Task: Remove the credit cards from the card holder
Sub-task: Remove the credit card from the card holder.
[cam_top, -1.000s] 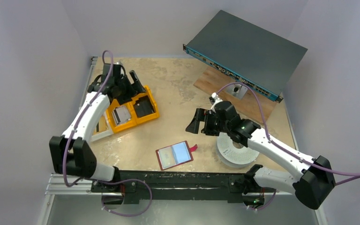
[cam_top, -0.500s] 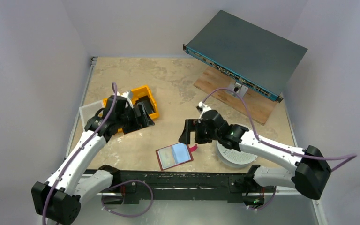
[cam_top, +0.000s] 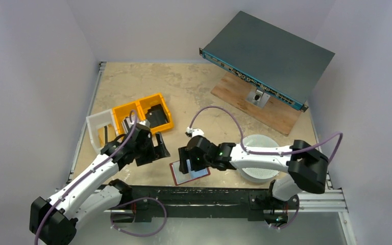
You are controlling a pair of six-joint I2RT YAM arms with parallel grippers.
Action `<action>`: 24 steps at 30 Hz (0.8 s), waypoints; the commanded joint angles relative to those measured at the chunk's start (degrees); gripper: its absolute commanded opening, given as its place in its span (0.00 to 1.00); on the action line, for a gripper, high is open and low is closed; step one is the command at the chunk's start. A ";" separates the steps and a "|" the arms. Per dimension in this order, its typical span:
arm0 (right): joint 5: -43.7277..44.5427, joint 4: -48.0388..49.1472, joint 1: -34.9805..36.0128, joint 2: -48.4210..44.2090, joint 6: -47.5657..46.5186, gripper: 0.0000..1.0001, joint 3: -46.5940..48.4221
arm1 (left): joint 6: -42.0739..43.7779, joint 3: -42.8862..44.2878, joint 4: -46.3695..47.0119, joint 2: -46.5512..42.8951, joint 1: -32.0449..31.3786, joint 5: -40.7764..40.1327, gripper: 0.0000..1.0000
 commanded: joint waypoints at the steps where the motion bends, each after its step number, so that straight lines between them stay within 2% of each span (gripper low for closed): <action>1: 5.52 -1.64 3.89 4.42 2.34 0.71 5.57 | -3.28 1.64 -4.04 0.17 0.06 -8.62 0.89; 4: 6.78 -3.55 5.58 8.61 2.39 0.58 8.62 | -3.25 1.87 -4.22 1.05 0.43 -8.56 0.89; 6: 8.46 -5.49 6.68 11.09 2.39 0.55 10.79 | -3.01 1.79 -4.12 1.19 1.47 -8.01 0.89; 13: 12.49 -10.95 8.35 17.18 2.64 0.50 16.43 | -0.61 0.99 -3.86 -0.04 6.86 -4.60 0.89; 24: 15.15 -17.26 9.73 24.13 1.50 0.46 21.98 | -0.50 -0.28 -3.17 -0.21 7.54 -1.72 0.89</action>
